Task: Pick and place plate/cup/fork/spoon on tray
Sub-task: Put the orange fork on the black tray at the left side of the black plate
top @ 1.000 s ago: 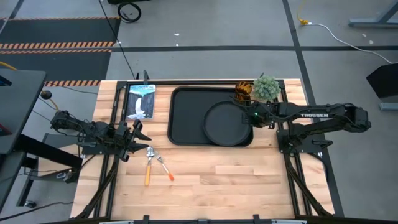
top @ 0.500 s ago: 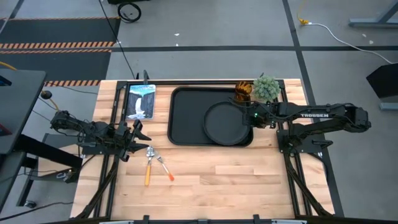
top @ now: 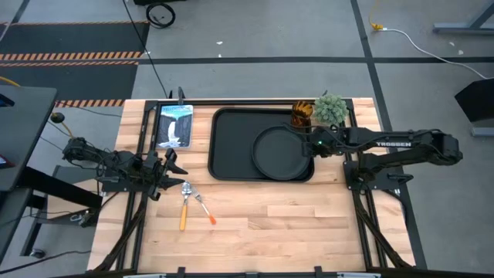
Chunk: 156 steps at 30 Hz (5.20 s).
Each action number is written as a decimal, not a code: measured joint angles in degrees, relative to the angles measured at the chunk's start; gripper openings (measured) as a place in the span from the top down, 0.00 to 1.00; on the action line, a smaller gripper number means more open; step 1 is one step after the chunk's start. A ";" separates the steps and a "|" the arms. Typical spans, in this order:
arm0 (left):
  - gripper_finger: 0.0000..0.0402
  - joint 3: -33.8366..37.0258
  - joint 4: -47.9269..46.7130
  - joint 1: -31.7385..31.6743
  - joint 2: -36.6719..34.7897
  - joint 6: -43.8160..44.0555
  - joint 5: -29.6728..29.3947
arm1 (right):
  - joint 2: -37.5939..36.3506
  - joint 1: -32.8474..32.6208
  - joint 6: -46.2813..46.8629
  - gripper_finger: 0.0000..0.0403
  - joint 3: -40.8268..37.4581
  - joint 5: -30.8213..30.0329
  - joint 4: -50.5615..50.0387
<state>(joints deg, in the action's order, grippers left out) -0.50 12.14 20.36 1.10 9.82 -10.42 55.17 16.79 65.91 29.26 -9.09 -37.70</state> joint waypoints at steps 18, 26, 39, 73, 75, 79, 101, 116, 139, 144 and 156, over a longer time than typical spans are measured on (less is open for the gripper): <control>0.65 0.01 -0.08 0.00 0.00 13.77 0.05 | -11.09 -14.83 -0.92 0.58 0.00 -13.80 0.12; 0.65 0.01 0.55 0.00 0.00 12.85 0.00 | -13.26 -16.57 -6.07 0.58 0.00 -16.63 1.37; 0.65 -0.02 -2.70 0.14 0.02 11.90 -1.23 | -10.99 -23.62 -25.06 0.58 0.02 -33.13 17.20; 0.65 -13.19 -5.66 27.73 45.89 56.70 -26.82 | -9.26 -20.47 -61.80 0.58 0.02 -32.99 48.56; 0.65 -14.33 -5.61 28.19 48.19 57.47 -26.97 | -9.26 -20.45 -62.31 0.58 0.02 -32.62 48.64; 0.65 -16.59 -6.06 28.18 51.59 60.87 -27.19 | -9.26 -20.45 -63.43 0.58 0.02 -31.08 49.26; 0.65 -40.20 -37.01 24.41 71.29 83.09 -26.81 | -9.30 -25.24 -63.34 0.58 0.00 -24.21 48.31; 0.65 -55.30 -59.63 17.46 88.76 102.35 -10.19 | -8.60 -30.20 -66.00 0.58 -0.02 -23.36 49.74; 0.60 -55.75 -55.41 10.56 100.02 111.03 -1.70 | -0.72 -35.87 -68.57 0.58 -0.02 -13.57 49.68; 0.65 -56.42 -56.46 10.54 100.19 110.53 0.06 | -0.67 -36.69 -68.64 0.58 -0.02 -13.32 49.62; 0.84 -57.37 -56.38 10.56 100.30 102.74 4.72 | -0.67 -36.95 -68.91 0.58 -0.02 -13.19 49.56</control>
<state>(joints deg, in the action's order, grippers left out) -57.87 -44.24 30.92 101.41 112.56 -5.71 54.50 -20.16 -3.01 29.23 -22.28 11.86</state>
